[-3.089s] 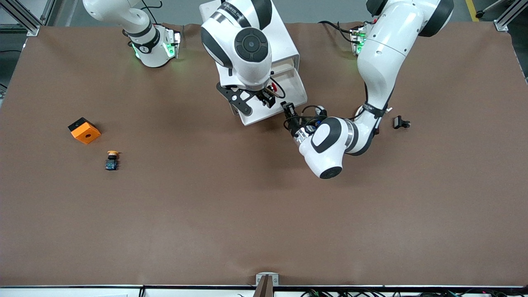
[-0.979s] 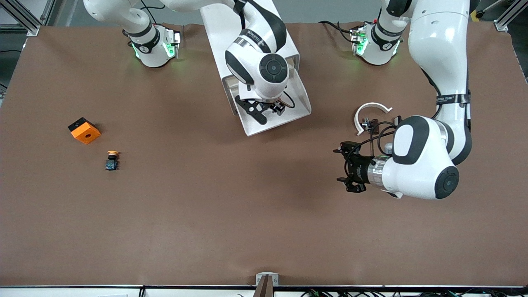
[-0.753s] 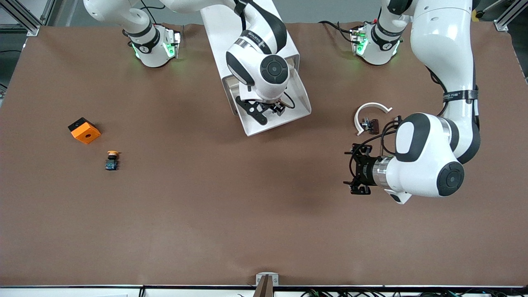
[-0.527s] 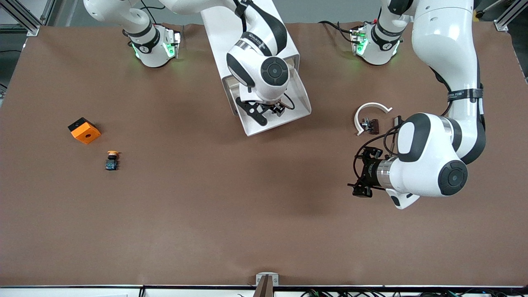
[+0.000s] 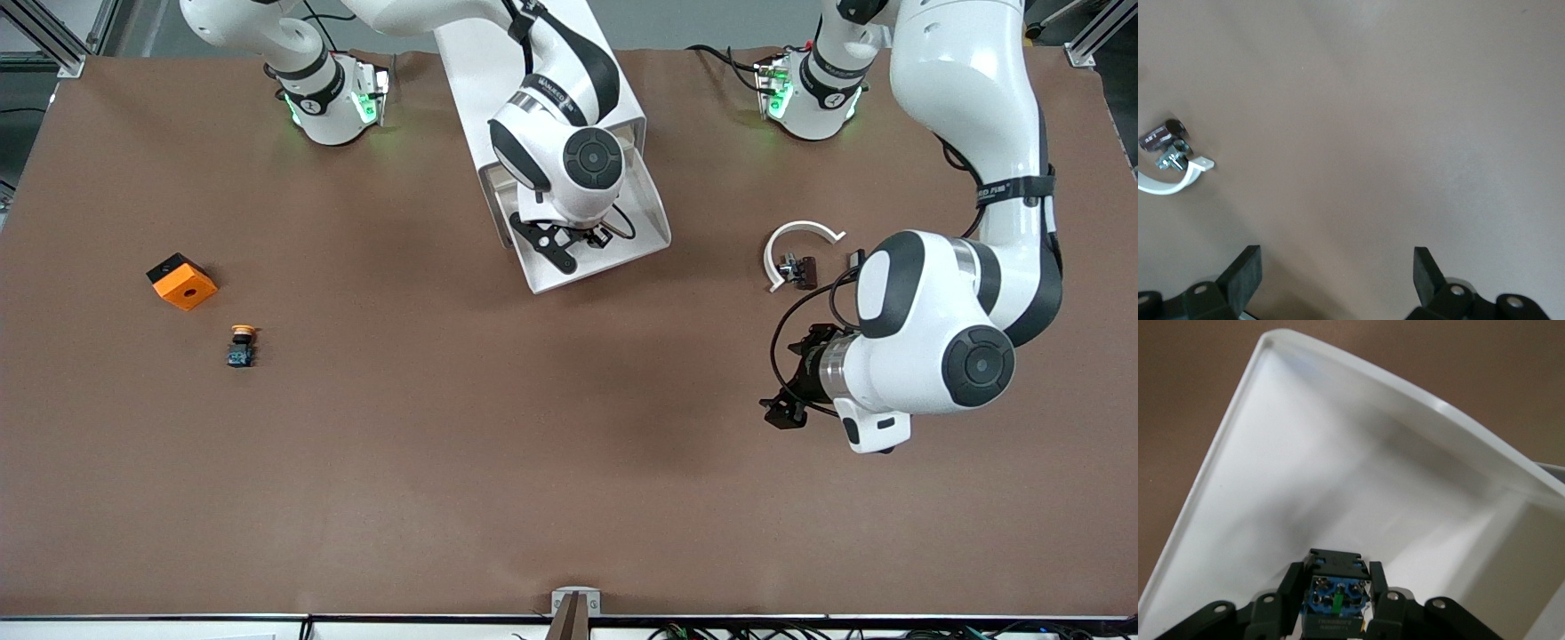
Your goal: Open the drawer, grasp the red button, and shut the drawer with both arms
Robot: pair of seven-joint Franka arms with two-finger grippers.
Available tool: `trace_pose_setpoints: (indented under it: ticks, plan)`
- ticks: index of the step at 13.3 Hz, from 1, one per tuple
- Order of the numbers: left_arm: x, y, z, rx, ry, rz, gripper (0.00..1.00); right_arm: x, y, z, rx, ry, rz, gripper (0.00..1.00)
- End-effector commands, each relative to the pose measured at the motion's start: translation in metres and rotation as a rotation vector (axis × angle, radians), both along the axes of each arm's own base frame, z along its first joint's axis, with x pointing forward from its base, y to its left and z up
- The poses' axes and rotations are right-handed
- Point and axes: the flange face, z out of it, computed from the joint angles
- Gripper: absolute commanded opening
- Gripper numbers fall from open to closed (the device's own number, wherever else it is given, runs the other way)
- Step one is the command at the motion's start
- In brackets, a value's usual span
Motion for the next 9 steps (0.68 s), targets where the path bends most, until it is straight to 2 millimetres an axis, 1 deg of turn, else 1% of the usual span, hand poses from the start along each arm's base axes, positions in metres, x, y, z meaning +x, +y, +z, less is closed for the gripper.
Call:
trace_pose_setpoints:
  ticks: [1,4,6,7,9]
  plan:
    - [-0.012,-0.001,0.031,0.010,-0.053,-0.110,1.00,-0.002,0.004,0.002,0.001,-0.011,-0.007,0.29]
    - [-0.022,0.005,0.044,-0.014,-0.064,-0.184,1.00,0.004,0.001,0.007,0.006,-0.015,-0.014,0.28]
    - [-0.031,0.007,0.049,-0.017,-0.061,-0.210,1.00,0.012,0.000,0.020,0.024,-0.027,-0.022,0.31]
    - [-0.038,0.004,0.050,-0.009,-0.055,-0.223,1.00,0.018,-0.003,0.027,0.033,-0.035,-0.030,0.32]
    - [-0.041,0.004,0.051,-0.002,-0.055,-0.244,1.00,0.032,-0.013,0.042,0.041,-0.039,-0.052,0.32]
